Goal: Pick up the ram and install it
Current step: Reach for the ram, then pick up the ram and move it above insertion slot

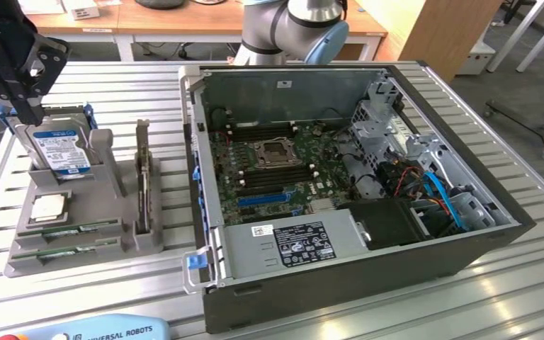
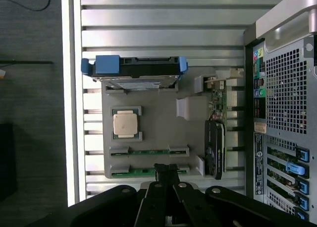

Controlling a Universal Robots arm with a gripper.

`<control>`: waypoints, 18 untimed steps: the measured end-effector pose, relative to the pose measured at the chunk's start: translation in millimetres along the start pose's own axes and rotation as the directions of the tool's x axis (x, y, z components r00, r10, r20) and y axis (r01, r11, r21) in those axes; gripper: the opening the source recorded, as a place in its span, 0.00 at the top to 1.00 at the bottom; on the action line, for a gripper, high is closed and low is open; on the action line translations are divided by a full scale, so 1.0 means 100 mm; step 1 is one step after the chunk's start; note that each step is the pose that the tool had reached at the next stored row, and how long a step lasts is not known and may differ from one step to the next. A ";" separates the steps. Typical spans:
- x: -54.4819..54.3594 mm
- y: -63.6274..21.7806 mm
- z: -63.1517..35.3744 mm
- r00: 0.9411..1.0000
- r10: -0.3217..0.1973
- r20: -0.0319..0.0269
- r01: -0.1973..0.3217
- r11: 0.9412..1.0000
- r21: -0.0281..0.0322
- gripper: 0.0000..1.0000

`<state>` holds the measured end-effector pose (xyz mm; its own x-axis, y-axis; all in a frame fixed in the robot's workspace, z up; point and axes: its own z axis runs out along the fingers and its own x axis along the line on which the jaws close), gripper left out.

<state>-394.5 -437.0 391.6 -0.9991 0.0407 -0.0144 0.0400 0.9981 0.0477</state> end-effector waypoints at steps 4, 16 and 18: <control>0.00 -0.001 0.000 1.000 -0.001 0.000 0.001 1.000 0.000 0.90; 0.00 -0.001 0.001 1.000 -0.002 0.000 0.002 1.000 0.000 0.90; 0.00 -0.001 0.001 1.000 -0.002 0.000 0.002 1.000 0.000 0.90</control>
<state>-394.5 -437.2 391.6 -0.9992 0.0384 -0.0144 0.0377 0.9981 0.0477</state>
